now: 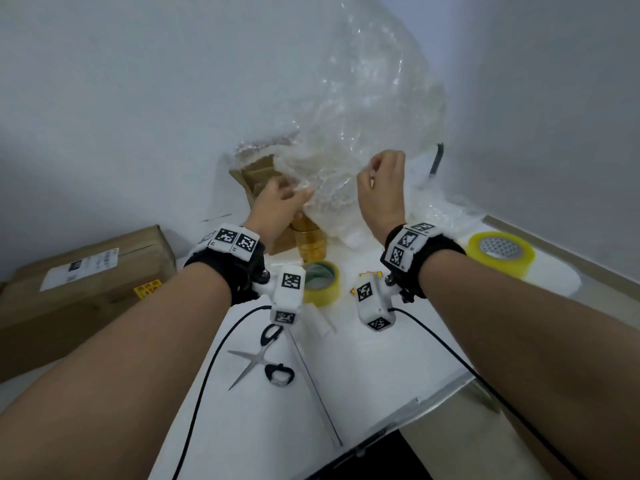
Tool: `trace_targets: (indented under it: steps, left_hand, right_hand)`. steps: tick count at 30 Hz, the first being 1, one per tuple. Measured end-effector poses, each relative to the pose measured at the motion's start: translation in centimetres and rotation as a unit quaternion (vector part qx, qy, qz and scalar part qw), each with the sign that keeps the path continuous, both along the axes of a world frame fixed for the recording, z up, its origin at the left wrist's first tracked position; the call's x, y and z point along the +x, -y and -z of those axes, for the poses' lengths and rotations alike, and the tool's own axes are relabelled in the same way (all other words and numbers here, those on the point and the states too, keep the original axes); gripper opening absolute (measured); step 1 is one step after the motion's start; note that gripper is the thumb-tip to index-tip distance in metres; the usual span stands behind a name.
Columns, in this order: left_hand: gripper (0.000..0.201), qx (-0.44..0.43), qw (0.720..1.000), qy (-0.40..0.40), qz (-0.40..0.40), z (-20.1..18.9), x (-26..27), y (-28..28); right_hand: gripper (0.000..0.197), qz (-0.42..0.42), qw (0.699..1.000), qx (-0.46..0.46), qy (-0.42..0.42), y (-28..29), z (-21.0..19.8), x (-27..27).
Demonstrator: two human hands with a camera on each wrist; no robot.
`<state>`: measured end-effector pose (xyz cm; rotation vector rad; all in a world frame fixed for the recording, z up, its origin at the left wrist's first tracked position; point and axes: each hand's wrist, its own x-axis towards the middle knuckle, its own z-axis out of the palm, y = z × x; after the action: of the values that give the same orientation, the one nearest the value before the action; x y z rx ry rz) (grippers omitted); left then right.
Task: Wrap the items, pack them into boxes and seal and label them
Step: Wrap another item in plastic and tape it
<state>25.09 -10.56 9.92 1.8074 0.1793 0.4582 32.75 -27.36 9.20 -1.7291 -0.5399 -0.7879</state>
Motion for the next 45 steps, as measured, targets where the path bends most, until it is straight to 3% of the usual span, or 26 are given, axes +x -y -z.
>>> trace_targets:
  steps: [3, 8, 15, 18, 21, 22, 23, 24, 26, 29, 32, 33, 34, 35, 36, 37, 39, 41, 45]
  left_hand:
    - [0.010, -0.057, 0.995, 0.063, -0.062, -1.3, -2.6, -1.8]
    - [0.026, -0.087, 0.975, 0.126, -0.158, -1.5, -8.0, -6.7]
    - [0.014, -0.098, 0.951, 0.122, -0.265, -0.8, -16.0, -12.0]
    - [0.003, -0.149, 0.930, 0.094, -0.322, -0.4, -18.9, -14.2]
    - [0.032, -0.193, 0.914, 0.012, -0.356, -0.3, -22.2, -15.3]
    - [0.049, -0.097, 0.909, -0.071, -0.400, -0.2, -23.6, -14.9]
    - [0.063, 0.087, 0.899, -0.151, -0.402, 0.3, -24.7, -14.9]
    - [0.071, 0.186, 0.878, -0.201, -0.393, 0.6, -25.6, -15.0]
    - [0.072, 0.264, 0.849, -0.233, -0.395, 1.9, -26.8, -15.7]
    - [0.048, 0.340, 0.810, -0.234, -0.417, 3.7, -28.1, -16.4]
    - [0.041, 0.414, 0.769, -0.259, -0.413, 6.3, -29.1, -16.4]
    - [0.041, 0.421, 0.771, -0.257, -0.402, 6.7, -29.4, -16.4]
    - [0.041, 0.407, 0.792, -0.224, -0.396, 7.0, -29.6, -16.3]
    - [0.040, 0.333, 0.833, -0.170, -0.409, 6.4, -29.7, -15.4]
    - [0.036, 0.164, 0.884, -0.042, -0.435, 5.2, -29.0, -14.6]
    - [0.027, -0.001, 0.928, 0.024, -0.371, 4.9, -29.2, -15.1]
    - [0.033, 0.028, 0.935, -0.034, -0.351, 5.3, -29.4, -16.0]
    - [0.040, 0.053, 0.953, -0.072, -0.288, 5.3, -30.2, -17.1]
    - [0.037, 0.047, 0.932, -0.122, -0.338, 5.5, -31.3, -19.6]
  right_hand:
    - [0.008, -0.038, 0.999, -0.011, 0.020, -2.7, -1.1, -2.2]
    - [0.014, -0.106, 0.991, -0.077, -0.007, -7.4, -1.3, -6.5]
    - [0.023, -0.234, 0.957, -0.148, -0.090, -12.9, -0.7, -11.6]
    - [0.026, -0.264, 0.945, -0.141, -0.128, -14.5, -0.4, -13.0]
    - [0.023, -0.278, 0.934, -0.111, -0.193, -15.7, -0.1, -13.9]
    - [0.022, -0.278, 0.930, -0.109, -0.214, -16.1, 0.0, -14.2]
    - [0.022, -0.283, 0.925, -0.101, -0.235, -16.5, 0.2, -14.4]
    - [0.026, -0.295, 0.915, -0.084, -0.261, -16.8, 0.2, -14.9]
    - [0.052, -0.351, 0.870, -0.015, -0.345, -17.1, -0.2, -15.9]
    - [0.084, -0.443, 0.770, 0.047, -0.457, -17.0, -0.8, -17.1]
    - [0.076, -0.504, 0.704, 0.043, -0.497, -17.1, -0.6, -18.1]
    - [0.073, -0.510, 0.693, 0.041, -0.508, -17.4, -0.6, -18.4]
    - [0.066, -0.509, 0.689, 0.044, -0.514, -17.7, -0.4, -18.6]
    - [0.052, -0.504, 0.687, 0.060, -0.520, -17.9, -0.3, -18.8]
    - [0.038, -0.496, 0.689, 0.087, -0.521, -18.1, -0.2, -18.8]
    - [0.025, -0.487, 0.695, 0.121, -0.516, -18.3, 0.0, -18.7]
    - [0.009, -0.464, 0.719, 0.169, -0.489, -18.7, 0.5, -18.2]
    - [0.004, -0.431, 0.761, 0.166, -0.455, -19.0, 0.8, -17.6]
    - [0.027, -0.380, 0.828, 0.105, -0.399, -19.3, 1.8, -16.5]
